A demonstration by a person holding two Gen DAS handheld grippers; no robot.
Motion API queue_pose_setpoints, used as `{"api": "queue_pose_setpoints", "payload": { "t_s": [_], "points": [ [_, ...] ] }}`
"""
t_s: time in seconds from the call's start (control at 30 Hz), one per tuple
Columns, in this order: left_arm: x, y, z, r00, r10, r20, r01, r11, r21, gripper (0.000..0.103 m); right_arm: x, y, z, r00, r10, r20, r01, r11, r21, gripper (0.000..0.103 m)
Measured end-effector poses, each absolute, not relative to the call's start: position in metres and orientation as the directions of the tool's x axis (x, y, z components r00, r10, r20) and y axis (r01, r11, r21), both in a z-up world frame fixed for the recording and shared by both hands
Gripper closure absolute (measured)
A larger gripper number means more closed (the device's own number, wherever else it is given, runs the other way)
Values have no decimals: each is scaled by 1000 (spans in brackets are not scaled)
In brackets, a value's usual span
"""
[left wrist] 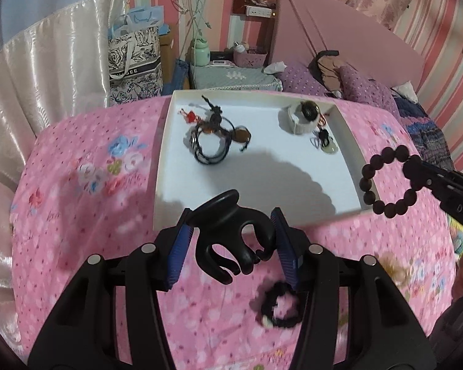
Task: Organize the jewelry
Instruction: 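Carry claw clip and bead bracelet into the tray and open both tools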
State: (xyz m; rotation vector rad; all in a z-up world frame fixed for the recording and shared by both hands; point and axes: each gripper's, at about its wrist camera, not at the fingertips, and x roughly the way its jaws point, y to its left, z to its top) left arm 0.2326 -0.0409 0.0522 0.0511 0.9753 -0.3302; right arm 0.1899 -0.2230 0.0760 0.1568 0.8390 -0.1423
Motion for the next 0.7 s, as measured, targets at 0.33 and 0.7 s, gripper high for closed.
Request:
{"api": "queue_pose_setpoints", "payload": {
  "t_s": [0.33, 0.7],
  "points": [
    [286, -60, 21, 488, -228, -842, 272, 957, -102, 52, 260, -222, 42, 635, -63, -770, 196, 977, 81, 84],
    [323, -59, -25, 471, -188, -862, 249, 966, -74, 52, 285, -249, -1, 570, -130, -811, 277, 960, 40, 84]
  ]
}}
